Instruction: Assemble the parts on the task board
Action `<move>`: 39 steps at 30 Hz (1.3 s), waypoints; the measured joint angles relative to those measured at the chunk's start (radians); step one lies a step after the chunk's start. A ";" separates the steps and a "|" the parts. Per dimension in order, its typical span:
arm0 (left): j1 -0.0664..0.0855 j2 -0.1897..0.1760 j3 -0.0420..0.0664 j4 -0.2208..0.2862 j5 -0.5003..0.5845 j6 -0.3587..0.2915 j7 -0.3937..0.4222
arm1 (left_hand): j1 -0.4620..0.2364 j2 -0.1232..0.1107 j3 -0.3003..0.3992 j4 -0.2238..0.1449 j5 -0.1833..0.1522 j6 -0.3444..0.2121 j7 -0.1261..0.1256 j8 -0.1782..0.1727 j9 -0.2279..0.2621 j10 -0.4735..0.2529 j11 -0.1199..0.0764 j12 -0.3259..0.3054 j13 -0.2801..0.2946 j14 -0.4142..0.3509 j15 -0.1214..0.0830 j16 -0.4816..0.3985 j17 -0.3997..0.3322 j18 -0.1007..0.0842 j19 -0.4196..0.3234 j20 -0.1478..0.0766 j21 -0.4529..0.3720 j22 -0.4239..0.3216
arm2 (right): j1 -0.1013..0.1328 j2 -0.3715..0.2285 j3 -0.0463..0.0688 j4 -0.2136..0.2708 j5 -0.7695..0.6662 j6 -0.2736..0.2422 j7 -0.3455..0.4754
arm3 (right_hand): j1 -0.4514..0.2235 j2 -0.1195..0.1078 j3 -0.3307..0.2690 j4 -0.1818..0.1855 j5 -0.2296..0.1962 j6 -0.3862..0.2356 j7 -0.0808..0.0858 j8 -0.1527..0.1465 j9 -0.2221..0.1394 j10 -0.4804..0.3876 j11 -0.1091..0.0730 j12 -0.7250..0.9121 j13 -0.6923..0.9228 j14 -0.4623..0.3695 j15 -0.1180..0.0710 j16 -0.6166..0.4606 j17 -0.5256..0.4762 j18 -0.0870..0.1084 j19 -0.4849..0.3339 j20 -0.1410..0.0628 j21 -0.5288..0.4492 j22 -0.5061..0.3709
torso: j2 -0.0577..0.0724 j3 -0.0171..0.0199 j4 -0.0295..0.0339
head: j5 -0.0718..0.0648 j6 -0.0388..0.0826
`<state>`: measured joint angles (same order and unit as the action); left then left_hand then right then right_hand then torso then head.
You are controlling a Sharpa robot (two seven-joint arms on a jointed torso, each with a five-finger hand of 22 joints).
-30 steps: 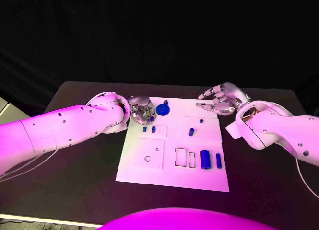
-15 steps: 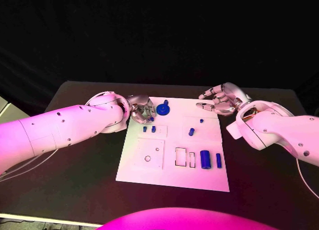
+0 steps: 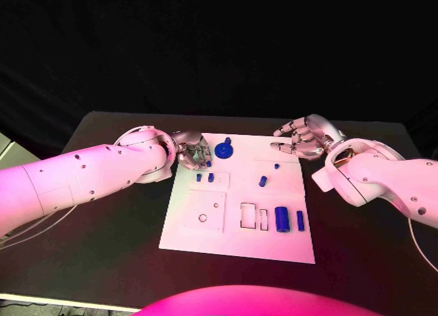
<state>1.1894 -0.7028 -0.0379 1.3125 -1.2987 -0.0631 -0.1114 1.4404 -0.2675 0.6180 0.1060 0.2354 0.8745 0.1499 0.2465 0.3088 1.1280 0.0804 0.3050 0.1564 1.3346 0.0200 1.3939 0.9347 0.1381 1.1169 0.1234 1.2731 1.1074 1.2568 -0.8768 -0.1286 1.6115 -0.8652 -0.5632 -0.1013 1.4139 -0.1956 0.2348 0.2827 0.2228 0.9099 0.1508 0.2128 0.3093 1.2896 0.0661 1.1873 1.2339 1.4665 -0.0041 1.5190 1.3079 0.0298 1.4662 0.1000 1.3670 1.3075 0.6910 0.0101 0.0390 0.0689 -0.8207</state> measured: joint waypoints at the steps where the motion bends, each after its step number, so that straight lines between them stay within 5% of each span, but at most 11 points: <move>1: 0.000 0.000 0.000 0.000 0.000 0.000 0.000 | 0.000 0.000 0.000 0.000 0.000 0.000 0.000 0.000 0.000 0.000 0.000 0.000 0.000 0.000 0.000 0.000 0.001 0.000 0.000 0.000 0.000 0.000 | 0.000 0.000 0.000 0.000 0.000 0.000 0.000 | 0.000 0.000 0.000 0.000 0.000 0.000 0.000 0.000 0.000 0.000 0.000 0.000 0.000 0.000 0.000 0.000 0.000 0.000 0.000 0.000 0.000 0.000 | 0.000 0.0000 0.0000 | 0.000 0.000; 6: 0.000 -0.005 0.000 0.000 0.000 -0.001 -0.002 | 0.000 0.000 0.000 0.000 0.000 0.000 0.000 0.000 0.000 0.004 -0.004 0.000 0.002 0.000 0.000 0.000 0.002 0.000 0.000 0.000 0.000 0.000 | 0.000 0.000 0.000 -0.001 0.000 0.003 -0.001 | 0.000 0.000 0.001 0.001 0.000 0.000 0.000 0.005 0.000 -0.005 -0.001 -0.013 -0.009 0.000 0.000 0.000 0.000 0.000 0.000 0.000 -0.006 0.000 | 0.000 0.0000 -0.0001 | 0.002 0.000; 10: 0.000 -0.018 0.002 0.002 0.002 -0.006 -0.002 | -0.003 -0.003 -0.003 -0.003 0.000 -0.029 -0.001 -0.022 -0.009 -0.007 0.002 -0.012 0.010 -0.027 -0.003 -0.008 -0.045 0.000 -0.032 -0.001 -0.022 -0.032 | 0.000 -0.001 0.000 -0.009 -0.009 0.011 -0.001 | 0.020 -0.020 0.042 0.001 0.000 -0.009 -0.002 0.016 0.000 -0.177 0.012 -0.359 -0.302 0.000 0.000 -0.034 0.000 0.018 -0.011 -0.009 -0.071 0.000 | 0.000 0.0000 -0.0002 | 0.000 0.002; 12: -0.001 -0.028 0.006 0.003 0.007 -0.013 0.000 | -0.013 -0.013 -0.007 0.002 0.000 -0.039 0.006 -0.032 -0.014 -0.046 0.016 -0.034 0.007 -0.076 0.009 -0.043 -0.130 0.000 -0.089 0.005 -0.065 -0.086 | 0.000 -0.001 0.000 -0.016 -0.025 0.018 -0.001 | 0.046 -0.046 0.095 0.000 0.000 -0.010 -0.001 0.026 0.001 -0.232 0.019 -0.569 -0.476 0.000 0.000 -0.058 0.000 0.032 -0.033 -0.007 -0.121 0.000 | 0.000 0.0000 -0.0005 | -0.004 0.003; 15: 0.000 -0.052 0.015 0.007 0.032 -0.031 0.007 | -0.016 -0.016 -0.018 0.005 0.000 -0.041 0.009 -0.036 -0.017 -0.109 0.040 -0.065 -0.006 -0.224 0.029 -0.158 -0.363 0.034 -0.239 0.023 -0.188 -0.231 | -0.001 -0.001 0.000 -0.028 -0.076 0.038 0.001 | 0.079 -0.078 0.174 -0.010 -0.005 0.003 -0.001 0.035 0.003 -0.239 0.018 -0.759 -0.660 0.000 0.000 -0.068 0.000 0.032 -0.038 -0.001 -0.150 0.000 | -0.001 0.0001 -0.0009 | -0.013 0.006; 19: 0.004 -0.096 0.026 0.012 0.135 -0.061 0.028 | -0.003 -0.003 -0.007 -0.007 0.001 -0.010 0.038 -0.031 -0.017 -0.151 0.054 -0.060 -0.015 -0.322 0.039 -0.292 -0.472 0.034 -0.294 0.035 -0.260 -0.284 | -0.001 0.001 0.000 -0.045 -0.192 0.085 0.001 | 0.086 -0.089 0.231 -0.043 -0.035 0.028 -0.008 0.035 0.003 -0.230 0.009 -0.907 -0.819 0.000 0.000 -0.068 0.000 0.032 -0.040 0.000 -0.161 0.000 | -0.001 0.0008 -0.0013 | -0.029 0.012; 27: 0.010 -0.175 0.031 0.044 0.444 -0.109 0.127 | 0.014 0.003 0.015 -0.029 0.005 0.016 0.041 -0.017 -0.016 -0.123 0.049 -0.008 -0.006 -0.324 0.038 -0.326 -0.499 0.034 -0.295 0.034 -0.259 -0.280 | 0.000 0.009 0.000 -0.062 -0.466 0.189 -0.019 | 0.063 -0.095 0.220 -0.070 -0.049 0.034 -0.008 0.035 0.003 -0.226 0.013 -0.971 -0.904 0.000 0.000 -0.068 0.000 0.032 -0.040 0.000 -0.161 0.000 | -0.001 0.0014 -0.0008 | -0.048 0.020; 39: 0.010 -0.239 0.032 0.119 0.871 -0.097 0.340 | 0.009 0.007 0.010 -0.034 0.005 0.025 0.043 -0.014 -0.016 -0.123 0.049 0.009 -0.003 -0.324 0.038 -0.333 -0.503 0.032 -0.306 0.030 -0.259 -0.278 | -0.012 0.043 -0.002 -0.084 -0.710 0.283 -0.086 | 0.041 -0.097 0.209 -0.080 -0.051 0.045 -0.016 0.035 0.000 -0.226 0.013 -1.008 -0.962 0.000 0.000 -0.063 0.000 0.032 -0.027 -0.012 -0.138 0.001 | 0.001 -0.0012 0.0017 | -0.057 0.017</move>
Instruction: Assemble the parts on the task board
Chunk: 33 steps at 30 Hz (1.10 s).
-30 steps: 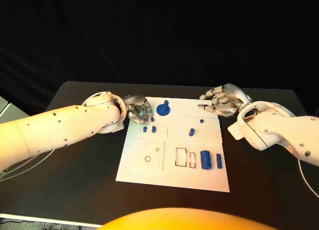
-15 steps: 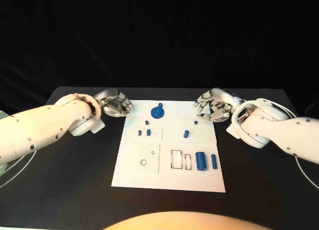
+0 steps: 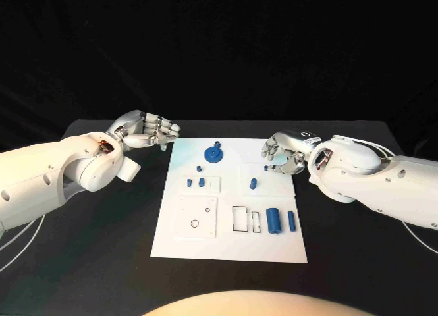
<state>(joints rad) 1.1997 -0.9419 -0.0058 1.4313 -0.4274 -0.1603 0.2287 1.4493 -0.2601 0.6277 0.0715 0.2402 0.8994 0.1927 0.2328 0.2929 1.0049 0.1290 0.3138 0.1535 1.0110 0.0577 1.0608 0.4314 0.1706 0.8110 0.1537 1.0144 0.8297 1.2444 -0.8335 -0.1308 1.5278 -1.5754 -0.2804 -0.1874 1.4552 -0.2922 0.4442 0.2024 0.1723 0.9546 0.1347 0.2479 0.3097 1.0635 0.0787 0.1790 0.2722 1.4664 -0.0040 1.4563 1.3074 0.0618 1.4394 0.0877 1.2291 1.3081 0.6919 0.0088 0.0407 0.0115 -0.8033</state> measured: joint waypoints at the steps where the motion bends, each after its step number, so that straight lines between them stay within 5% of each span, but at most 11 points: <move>1: 0.000 -0.003 0.000 0.004 0.022 0.003 0.011 | -0.001 0.001 0.000 0.000 0.000 0.000 0.000 0.000 0.000 0.000 0.000 0.001 0.000 0.000 0.000 0.000 0.000 0.000 0.000 0.000 0.000 0.000 | -0.002 0.002 0.000 -0.002 -0.010 0.006 -0.005 | 0.000 0.000 0.000 0.000 0.003 0.000 0.000 0.000 -0.001 0.004 -0.004 -0.001 -0.005 0.000 0.000 0.000 0.000 0.000 0.000 0.000 0.000 0.000 | 0.000 0.0001 0.0000 | 0.000 0.000; 16: 0.000 -0.023 0.000 0.039 0.179 0.035 0.088 | 0.018 0.020 -0.004 -0.012 0.000 0.000 0.000 0.000 0.000 0.000 0.000 0.015 0.003 -0.004 -0.004 -0.008 -0.005 -0.001 0.000 0.000 0.003 0.004 | -0.023 0.043 -0.003 -0.044 -0.078 0.061 -0.044 | -0.004 0.004 0.038 -0.016 0.048 0.027 -0.006 0.000 -0.003 0.042 -0.005 -0.030 -0.059 0.000 0.000 0.000 0.000 0.000 0.011 -0.004 0.011 0.000 | 0.000 0.0006 -0.0005 | 0.000 -0.007; 20: 0.000 -0.024 0.000 0.042 0.192 0.038 0.093 | 0.018 0.020 -0.004 -0.012 0.000 0.000 0.000 0.004 0.000 0.000 0.000 0.015 0.003 -0.004 -0.004 -0.008 -0.005 -0.001 0.000 0.000 0.003 0.004 | -0.024 0.054 -0.001 -0.056 -0.083 0.059 -0.045 | -0.011 0.010 0.081 -0.016 0.019 0.038 -0.006 0.000 -0.003 0.063 -0.008 -0.040 -0.076 0.000 0.000 0.000 0.001 0.000 0.011 -0.003 0.011 0.000 | 0.000 0.0013 -0.0005 | 0.001 -0.008; 33: 0.000 -0.026 0.000 0.041 0.211 0.041 0.097 | 0.031 0.032 0.011 -0.039 0.007 0.004 0.004 0.003 -0.004 0.000 0.000 0.030 0.004 -0.004 -0.004 -0.013 -0.011 -0.001 -0.007 -0.007 0.026 0.023 | -0.033 0.072 0.003 -0.067 -0.082 0.049 -0.049 | -0.037 0.026 0.137 -0.034 0.024 0.078 -0.017 0.011 0.008 0.125 -0.014 -0.052 -0.105 0.000 0.000 0.000 0.001 0.000 0.022 -0.007 0.072 0.000 | -0.001 0.0017 -0.0021 | 0.006 -0.013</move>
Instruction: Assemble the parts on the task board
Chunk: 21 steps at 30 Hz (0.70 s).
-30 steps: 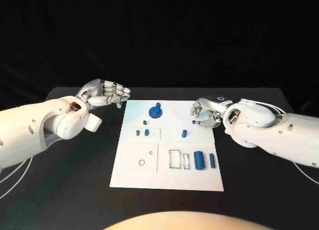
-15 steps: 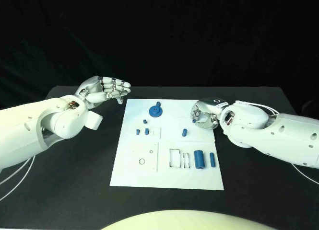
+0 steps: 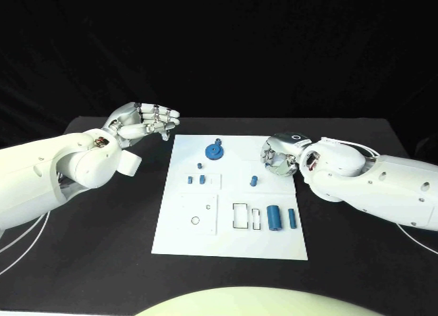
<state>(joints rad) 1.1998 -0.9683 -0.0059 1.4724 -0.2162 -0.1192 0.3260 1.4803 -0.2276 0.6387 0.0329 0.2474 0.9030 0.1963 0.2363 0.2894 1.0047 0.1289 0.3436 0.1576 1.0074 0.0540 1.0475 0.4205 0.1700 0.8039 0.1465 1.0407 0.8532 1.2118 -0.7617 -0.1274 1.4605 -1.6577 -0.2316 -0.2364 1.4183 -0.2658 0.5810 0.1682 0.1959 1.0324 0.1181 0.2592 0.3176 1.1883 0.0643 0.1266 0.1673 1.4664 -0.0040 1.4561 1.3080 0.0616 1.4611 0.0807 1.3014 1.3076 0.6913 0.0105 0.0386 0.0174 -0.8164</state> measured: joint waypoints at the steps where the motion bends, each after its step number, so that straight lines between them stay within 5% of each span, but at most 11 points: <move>1: 0.000 0.000 0.000 0.000 0.000 0.000 0.000 | 0.000 0.000 0.000 0.000 0.000 0.000 0.000 0.000 0.000 0.000 0.000 0.000 0.000 0.000 0.000 0.000 0.000 0.000 0.000 0.000 0.000 0.000 | 0.000 0.001 0.000 0.000 0.000 0.000 -0.001 | -0.001 0.001 0.000 0.000 0.000 0.000 0.000 0.000 0.000 0.000 0.000 0.000 0.000 0.000 0.000 0.000 0.000 0.000 0.000 0.000 0.000 0.000 | 0.000 0.0000 -0.0001 | 0.000 0.000; 10: 0.000 -0.001 0.000 -0.001 0.002 0.003 -0.002 | 0.000 0.000 0.004 -0.008 0.000 0.000 0.000 0.000 -0.002 -0.004 0.004 0.004 0.000 0.000 0.000 0.000 -0.001 0.000 0.000 0.000 0.009 0.006 | -0.003 0.004 0.003 0.004 -0.002 0.003 -0.009 | -0.003 0.004 0.027 -0.028 0.000 0.034 -0.009 0.019 0.018 0.039 -0.007 -0.007 -0.012 0.000 -0.007 0.000 0.000 0.000 0.004 -0.004 0.012 0.000 | 0.000 0.0000 -0.0002 | 0.001 -0.004; 21: 0.000 -0.003 0.000 0.001 0.002 0.005 -0.003 | 0.000 0.000 0.003 -0.008 0.000 0.000 0.000 0.000 -0.002 -0.004 0.004 0.005 0.000 0.000 0.000 0.000 -0.002 0.000 0.000 0.000 0.009 0.006 | -0.010 0.009 0.001 0.018 -0.048 -0.007 -0.040 | 0.015 0.025 0.095 -0.124 -0.015 0.069 -0.015 0.039 0.040 0.070 0.023 -0.023 -0.016 -0.001 -0.020 -0.005 0.000 0.000 0.007 -0.007 0.060 0.000 | 0.000 -0.0008 0.0002 | -0.001 -0.007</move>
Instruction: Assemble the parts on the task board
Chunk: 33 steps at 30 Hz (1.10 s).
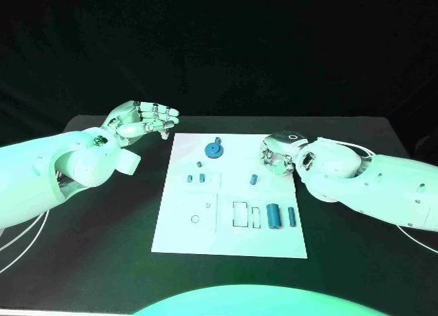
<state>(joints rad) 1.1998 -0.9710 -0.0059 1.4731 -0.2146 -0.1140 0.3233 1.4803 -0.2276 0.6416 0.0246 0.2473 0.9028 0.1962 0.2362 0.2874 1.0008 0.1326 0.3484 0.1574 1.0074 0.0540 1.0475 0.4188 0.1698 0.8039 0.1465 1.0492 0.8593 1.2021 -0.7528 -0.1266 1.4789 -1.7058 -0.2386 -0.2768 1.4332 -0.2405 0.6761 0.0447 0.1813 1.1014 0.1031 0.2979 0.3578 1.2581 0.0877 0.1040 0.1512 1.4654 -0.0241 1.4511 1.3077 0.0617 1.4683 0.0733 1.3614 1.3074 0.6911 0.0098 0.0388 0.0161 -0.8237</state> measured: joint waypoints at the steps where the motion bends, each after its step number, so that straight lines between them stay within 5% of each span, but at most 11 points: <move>1: 0.000 0.000 0.000 0.000 0.000 0.000 0.000 | 0.000 0.000 0.000 0.000 0.000 0.000 0.000 0.000 0.000 0.000 0.000 0.000 0.000 0.000 0.000 0.000 0.000 0.000 0.000 0.000 0.000 0.000 | -0.001 0.000 0.000 0.001 -0.005 -0.003 -0.004 | 0.000 0.000 0.000 0.000 0.000 0.001 -0.001 0.000 0.000 0.002 0.002 0.000 0.000 0.001 -0.001 -0.002 0.000 0.000 0.000 0.000 0.000 0.000 | 0.000 0.0000 0.0000 | 0.000 0.000; 17: 0.000 -0.004 0.000 -0.001 0.000 0.000 0.000 | 0.000 0.000 0.003 -0.003 0.000 0.000 0.000 0.000 -0.001 0.000 0.000 0.000 0.000 0.000 0.000 0.000 -0.001 0.000 -0.004 0.004 0.004 0.004 | -0.014 -0.018 -0.007 0.027 -0.030 -0.086 -0.033 | -0.004 0.004 0.011 -0.016 -0.005 0.005 0.002 0.000 0.002 0.004 0.004 -0.017 -0.003 -0.001 -0.003 -0.002 0.000 -0.011 0.000 0.000 0.008 0.000 | -0.001 0.0004 -0.0007 | 0.004 0.000; 33: 0.000 -0.003 0.000 -0.013 0.000 0.000 0.000 | 0.000 0.000 0.003 -0.003 0.000 0.000 0.000 0.000 -0.001 0.000 0.000 0.000 0.000 0.000 0.000 0.000 -0.001 0.000 -0.004 0.004 0.004 0.004 | 0.001 -0.074 0.009 0.115 0.031 -0.184 -0.022 | -0.006 0.005 0.014 -0.019 -0.003 0.008 0.005 0.000 0.004 0.007 0.007 -0.014 -0.002 -0.001 -0.003 -0.002 0.000 -0.011 0.000 0.000 0.011 0.001 | -0.001 0.0003 -0.0012 | 0.003 0.005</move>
<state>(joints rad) 1.1999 -0.9740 -0.0059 1.4597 -0.2146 -0.1139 0.3235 1.4803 -0.2277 0.6444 0.0218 0.2473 0.9028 0.1961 0.2361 0.2862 1.0008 0.1325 0.3484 0.1571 1.0075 0.0540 1.0476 0.4180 0.1699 0.8003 0.1502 1.0533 0.8632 1.2032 -0.8266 -0.1180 1.5937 -1.6745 -0.4230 -0.2992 1.4276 -0.2355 0.6898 0.0258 0.1784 1.1096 0.1086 0.2977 0.3619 1.2651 0.0948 0.0899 0.1495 1.4646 -0.0274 1.4493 1.3074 0.0509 1.4682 0.0734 1.3728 1.3080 0.6898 0.0101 0.0377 0.0195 -0.8190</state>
